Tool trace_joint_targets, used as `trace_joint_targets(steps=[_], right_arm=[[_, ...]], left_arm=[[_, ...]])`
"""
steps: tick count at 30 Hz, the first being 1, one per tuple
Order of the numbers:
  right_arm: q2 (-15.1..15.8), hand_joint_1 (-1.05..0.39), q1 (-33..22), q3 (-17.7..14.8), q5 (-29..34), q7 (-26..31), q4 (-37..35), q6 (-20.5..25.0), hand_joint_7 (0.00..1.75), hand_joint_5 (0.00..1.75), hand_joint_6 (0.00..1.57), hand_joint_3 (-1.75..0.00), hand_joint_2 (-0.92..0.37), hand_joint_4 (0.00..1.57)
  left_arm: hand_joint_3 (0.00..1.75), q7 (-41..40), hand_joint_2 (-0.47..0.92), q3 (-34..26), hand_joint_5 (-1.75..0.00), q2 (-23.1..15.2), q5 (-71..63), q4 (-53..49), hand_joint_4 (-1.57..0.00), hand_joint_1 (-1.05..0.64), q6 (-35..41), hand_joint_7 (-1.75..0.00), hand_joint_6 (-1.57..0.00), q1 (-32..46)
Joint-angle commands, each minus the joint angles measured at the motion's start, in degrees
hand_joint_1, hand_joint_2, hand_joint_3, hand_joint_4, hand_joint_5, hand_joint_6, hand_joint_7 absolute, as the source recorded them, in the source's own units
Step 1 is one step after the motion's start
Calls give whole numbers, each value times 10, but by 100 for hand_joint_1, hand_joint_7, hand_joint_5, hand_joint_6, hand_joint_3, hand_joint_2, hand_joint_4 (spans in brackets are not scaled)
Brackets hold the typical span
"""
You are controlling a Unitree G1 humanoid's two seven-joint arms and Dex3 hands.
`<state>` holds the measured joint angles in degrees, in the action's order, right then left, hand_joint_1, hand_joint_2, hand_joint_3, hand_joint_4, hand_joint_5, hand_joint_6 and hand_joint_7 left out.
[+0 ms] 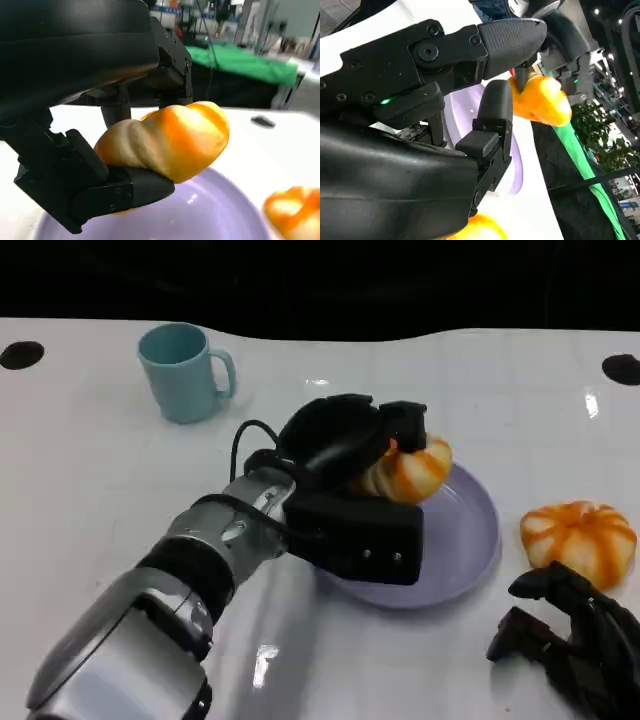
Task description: Grasp the bread from the table and place it into the plate.
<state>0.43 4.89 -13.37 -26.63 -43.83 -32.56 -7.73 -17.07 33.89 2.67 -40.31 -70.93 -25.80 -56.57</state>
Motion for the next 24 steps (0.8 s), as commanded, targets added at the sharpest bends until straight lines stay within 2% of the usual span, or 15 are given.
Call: trace_joint_targets(steps=[1,2,3,4,5,6,7,8,9,10,12,15,21,22,24], right_arm=[[6,-52,-9,-4,-4,2,1,7,118,146,59,-23,-92,67],[5,-52,-9,-4,-4,4,3,7,118,146,59,-23,-92,67],[5,-52,-9,-4,-3,4,3,7,118,146,59,-23,-92,68],[5,-52,-10,-4,-4,3,4,8,118,146,59,-22,-92,68],[5,-51,-10,-5,-5,3,4,9,118,146,59,-22,-92,68],[6,-51,-10,-5,-6,1,3,9,117,146,59,-22,-92,68],[6,-51,-9,-5,-7,0,3,10,117,146,59,-22,-92,68],[6,-51,-9,-6,-7,0,2,10,117,146,59,-22,-92,68],[6,-51,-8,-6,-6,-2,-1,4,117,146,60,-22,-92,68],[5,-51,-8,-7,-6,-3,-4,0,117,147,60,-22,-92,69],[5,-51,-7,-7,-6,-4,-6,-2,118,147,60,-22,-92,69],[5,-51,-6,-7,-6,-4,-6,-2,118,147,60,-22,-92,69],[4,-51,-6,-8,-6,-4,-6,-2,118,147,60,-22,-92,69],[5,-51,-8,-7,-3,-2,-4,-2,118,147,60,-22,-92,69],[6,-52,-10,-6,-2,0,0,1,118,147,60,-22,-92,69]], left_arm=[[42,52,78,-4,-175,2,6,-9,-73,-21,21,-97,-81,-28],[35,60,82,-5,-175,1,7,-8,-70,-22,22,-87,-83,-29],[22,64,87,-5,-160,0,7,-7,-66,-25,22,-58,-82,-28],[16,72,89,-2,-155,-2,4,-6,-65,-25,22,-45,-84,-30],[19,80,91,0,-142,-4,3,-6,-57,-32,23,-28,-74,-31],[22,93,92,2,-130,-6,1,-6,-50,-36,24,-20,-68,-33],[25,102,92,3,-107,-7,1,-5,-47,-40,25,-13,-63,-35],[26,107,92,3,-93,-8,0,-5,-45,-42,26,-8,-60,-35],[29,126,92,3,-81,-9,2,-4,-40,-47,31,-6,-55,-38],[33,139,92,2,-56,-9,3,-3,-35,-56,36,-3,-46,-40],[39,163,92,1,-28,-11,5,-1,-31,-68,43,-1,-36,-43],[43,172,92,-1,-21,-12,6,3,-29,-72,46,0,-33,-43],[43,174,92,-1,-19,-12,6,5,-29,-73,47,0,-32,-42],[49,196,92,3,-17,-19,3,6,-25,-79,46,0,-28,-45],[73,229,92,7,-10,-32,1,10,-11,-99,44,0,-17,-48]])
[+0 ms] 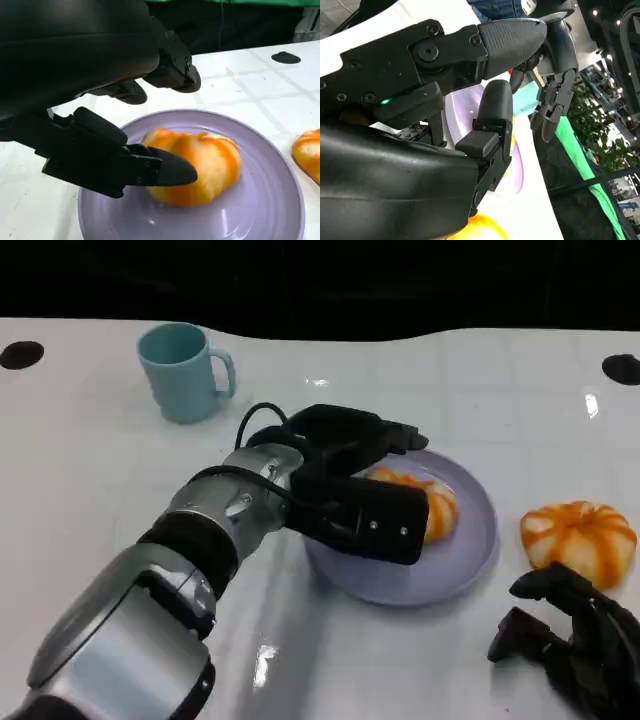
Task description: Grasp the bread from the table and place it into the plate.
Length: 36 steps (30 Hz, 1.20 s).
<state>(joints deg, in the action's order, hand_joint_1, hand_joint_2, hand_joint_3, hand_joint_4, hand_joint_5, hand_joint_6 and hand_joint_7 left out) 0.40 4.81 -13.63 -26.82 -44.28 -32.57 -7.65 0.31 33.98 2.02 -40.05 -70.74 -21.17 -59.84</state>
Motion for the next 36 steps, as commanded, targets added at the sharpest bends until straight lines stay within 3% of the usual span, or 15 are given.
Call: trace_joint_targets(steps=[1,5,12,17,21,27,28,29,31,36], right_arm=[[6,-52,-10,-3,-1,4,2,3,118,147,60,-22,-92,69],[6,-52,-10,-4,-5,1,1,7,118,147,60,-21,-92,68],[4,-51,-8,-7,-2,-12,-21,-23,120,147,58,-24,-92,68],[5,-52,-10,-4,1,-7,-17,-20,122,148,57,-24,-92,67],[7,-52,-10,-4,-6,-14,-15,-3,122,153,53,-22,-92,62],[6,-52,-8,-4,-3,-15,-17,-9,124,156,51,-23,-92,59],[3,-52,-8,-4,-2,-13,-18,-12,123,154,52,-23,-92,61],[0,-51,-8,-4,-1,-8,-17,-15,121,151,54,-22,-92,62],[-3,-51,-8,-4,0,-2,-16,-17,118,148,57,-21,-92,66],[-4,-51,-9,-4,1,0,-16,-18,117,147,58,-21,-92,67]], left_arm=[[77,66,92,6,-9,-31,-1,11,-9,-102,-4,0,-16,-15],[81,83,92,-2,-8,-41,9,26,-7,-105,-7,-1,-15,-9],[77,137,92,-57,-10,-76,85,77,-9,-103,-49,-1,-16,37],[72,169,92,-82,-12,-85,122,109,-11,-100,-55,-2,-18,61],[61,308,92,-198,-20,-83,317,176,-21,-90,-62,-5,-26,141],[62,364,92,-239,-25,-83,391,231,-26,-90,-40,-5,-29,186],[61,386,92,-281,-30,-68,463,263,-34,-87,-22,-7,-33,232],[53,404,92,-316,-39,-53,527,292,-53,-79,-2,-12,-48,272],[46,421,92,-347,-45,-38,589,327,-69,-74,25,-12,-62,313],[44,426,92,-353,-46,-36,600,364,-74,-73,58,-12,-66,330]])
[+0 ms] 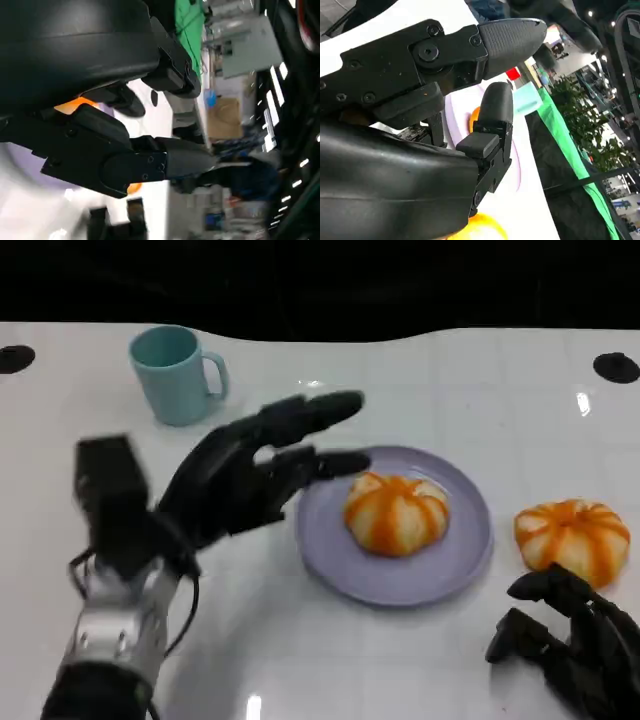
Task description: Grasp the bread from the table and place it into the plate.
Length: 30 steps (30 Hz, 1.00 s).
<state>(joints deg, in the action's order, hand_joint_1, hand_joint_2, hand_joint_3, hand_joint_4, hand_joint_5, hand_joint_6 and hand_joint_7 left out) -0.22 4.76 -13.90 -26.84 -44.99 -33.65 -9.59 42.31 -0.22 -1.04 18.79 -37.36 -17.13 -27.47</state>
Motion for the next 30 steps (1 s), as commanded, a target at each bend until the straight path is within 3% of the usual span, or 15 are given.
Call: trace_joint_targets(steps=[1,2,4,7,8,10,11,12,15,20,23,30], right_arm=[[2,-51,-8,-1,1,7,-5,2,117,147,58,-21,-92,67],[3,-51,-4,-1,1,0,-12,-4,117,147,58,-21,-92,67],[5,-52,1,-2,1,-10,-21,-13,118,149,58,-23,-92,66],[3,-52,3,-3,1,-15,-27,-20,119,150,58,-24,-92,66],[2,-52,4,-4,0,-16,-29,-23,119,150,58,-24,-92,66],[0,-52,1,-4,2,-9,-23,-21,118,150,58,-24,-92,66],[0,-53,-1,-3,5,-3,-18,-18,117,149,59,-23,-92,66],[0,-53,-3,-2,6,1,-15,-16,116,148,60,-23,-92,67],[-2,-52,-6,-2,5,5,-9,-14,114,148,60,-23,-92,67],[-3,-51,-8,-1,1,7,-2,-6,113,148,60,-23,-92,67],[-1,-52,-8,-1,-3,7,6,10,114,148,62,-22,-92,67],[2,-51,-13,-2,-1,6,16,16,113,147,62,-23,-92,68]], left_arm=[[44,6,92,-11,-46,-5,12,34,-74,-72,20,-11,-66,8],[44,13,92,-33,-53,11,73,76,-76,-71,67,-13,-70,51],[42,20,92,-61,-92,30,153,136,-74,-64,135,-22,-82,110],[41,-4,92,-67,-102,37,191,208,-72,-62,202,-24,-85,162],[39,-21,92,-68,-132,39,204,242,-74,-62,233,-49,-86,189],[38,-45,92,-66,-150,42,220,296,-73,-62,281,-80,-78,233],[41,-53,92,-65,-164,42,223,313,-73,-61,295,-107,-72,248],[41,-58,92,-64,-169,42,225,327,-73,-60,307,-119,-69,258],[41,-81,92,-64,-174,48,233,354,-77,-59,337,-138,-67,294],[39,-89,92,-66,-175,51,229,365,-80,-58,353,-146,-66,323],[35,-79,92,-64,-175,49,219,351,-83,-56,346,-164,-63,344],[37,-69,92,-64,-175,51,213,334,-83,-55,339,-168,-63,344]])
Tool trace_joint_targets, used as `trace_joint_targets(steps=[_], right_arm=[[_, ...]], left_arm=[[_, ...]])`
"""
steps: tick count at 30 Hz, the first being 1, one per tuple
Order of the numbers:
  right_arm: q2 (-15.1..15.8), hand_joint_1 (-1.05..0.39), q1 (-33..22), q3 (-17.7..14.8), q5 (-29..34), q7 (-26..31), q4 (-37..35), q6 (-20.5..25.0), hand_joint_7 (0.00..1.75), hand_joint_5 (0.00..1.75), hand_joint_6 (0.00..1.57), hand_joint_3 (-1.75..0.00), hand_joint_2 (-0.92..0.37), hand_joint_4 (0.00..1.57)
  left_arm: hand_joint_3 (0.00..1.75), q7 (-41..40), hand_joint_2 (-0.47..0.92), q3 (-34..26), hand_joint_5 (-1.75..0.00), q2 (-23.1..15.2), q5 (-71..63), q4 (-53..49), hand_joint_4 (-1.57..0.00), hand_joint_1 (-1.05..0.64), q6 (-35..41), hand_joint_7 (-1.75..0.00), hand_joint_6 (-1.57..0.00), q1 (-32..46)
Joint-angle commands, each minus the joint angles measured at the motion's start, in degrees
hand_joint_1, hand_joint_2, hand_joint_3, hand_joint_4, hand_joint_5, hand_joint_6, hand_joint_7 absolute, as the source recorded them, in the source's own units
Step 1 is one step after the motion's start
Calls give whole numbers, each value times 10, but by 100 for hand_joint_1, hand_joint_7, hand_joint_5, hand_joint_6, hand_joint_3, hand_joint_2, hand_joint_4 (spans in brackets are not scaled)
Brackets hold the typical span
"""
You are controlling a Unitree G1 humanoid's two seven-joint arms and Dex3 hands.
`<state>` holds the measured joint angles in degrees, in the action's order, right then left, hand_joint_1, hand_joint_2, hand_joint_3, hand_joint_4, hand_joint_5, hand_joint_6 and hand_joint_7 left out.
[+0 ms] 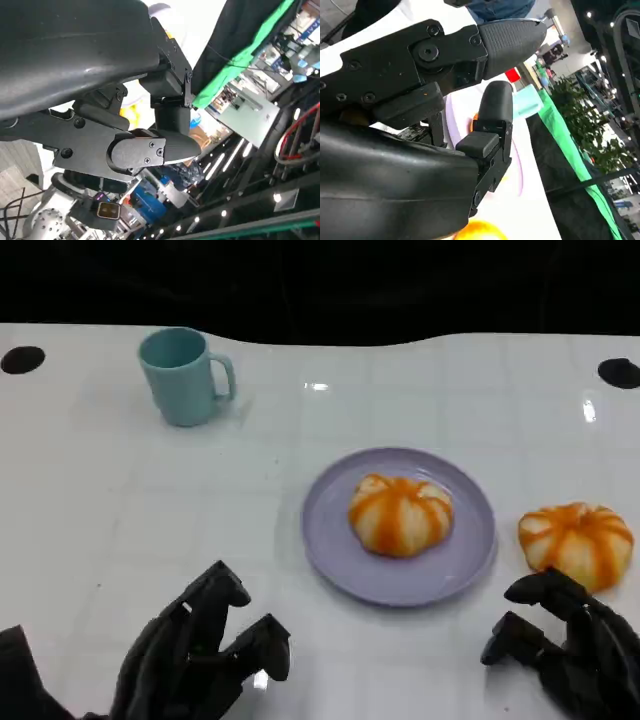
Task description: Grasp the bread from the table and place it into the plate.
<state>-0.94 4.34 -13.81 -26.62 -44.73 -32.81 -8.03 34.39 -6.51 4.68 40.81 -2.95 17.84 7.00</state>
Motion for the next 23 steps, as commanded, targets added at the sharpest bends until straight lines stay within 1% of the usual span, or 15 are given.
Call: trace_joint_targets(steps=[1,13,19,23], right_arm=[[10,-51,-9,-4,-2,3,7,-1,113,148,62,-23,-92,69],[13,-51,-11,-7,-5,6,13,11,114,149,61,-22,-92,68],[7,-51,-11,-7,-1,10,11,-2,116,152,61,-24,-92,67],[6,-52,-9,-7,2,14,9,-4,117,151,62,-22,-92,68]], left_arm=[[37,11,92,0,-175,-6,-9,-12,-84,-55,-11,-168,-63,-1],[36,5,92,-4,-175,-6,-21,-40,-83,-56,-30,-167,-63,-19],[38,11,92,-7,-175,-7,-27,-50,-82,-55,-37,-169,-62,-23],[37,14,92,-9,-175,-5,-23,-53,-82,-54,-36,-167,-62,-24]])
